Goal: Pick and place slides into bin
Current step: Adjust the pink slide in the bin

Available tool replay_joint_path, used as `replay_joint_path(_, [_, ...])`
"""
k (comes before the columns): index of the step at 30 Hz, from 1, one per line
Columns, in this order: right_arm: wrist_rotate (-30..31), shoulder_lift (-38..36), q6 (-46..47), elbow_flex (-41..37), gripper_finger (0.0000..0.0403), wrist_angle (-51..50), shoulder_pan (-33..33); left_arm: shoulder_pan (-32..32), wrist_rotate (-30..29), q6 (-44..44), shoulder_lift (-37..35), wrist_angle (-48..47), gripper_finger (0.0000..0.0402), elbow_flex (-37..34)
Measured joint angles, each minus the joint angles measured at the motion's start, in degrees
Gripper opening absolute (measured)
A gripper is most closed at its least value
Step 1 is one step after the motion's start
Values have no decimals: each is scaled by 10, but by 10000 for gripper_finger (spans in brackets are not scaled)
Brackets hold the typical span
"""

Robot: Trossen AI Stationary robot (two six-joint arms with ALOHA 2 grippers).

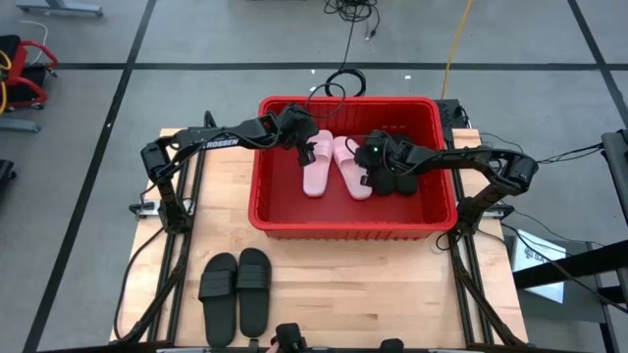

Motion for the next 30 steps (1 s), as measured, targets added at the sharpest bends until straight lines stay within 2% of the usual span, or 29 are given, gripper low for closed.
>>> replay_joint_path(3, [4,0,26,0,3,0,5,-1,0,0,0,0,211,0])
replay_joint_path(10, [89,-8,70,1,1,-16,46,-2,0,0,0,0,211,0])
replay_joint_path(13, [88,-15,117,29,1,-56,58,-2,0,0,0,2,211,0])
replay_joint_path(17, [114,-17,126,62,0,-86,67,-2,0,1,0,4,211,0])
replay_joint_path(30, [100,2,155,76,0,-127,52,-8,0,1,0,3,211,0])
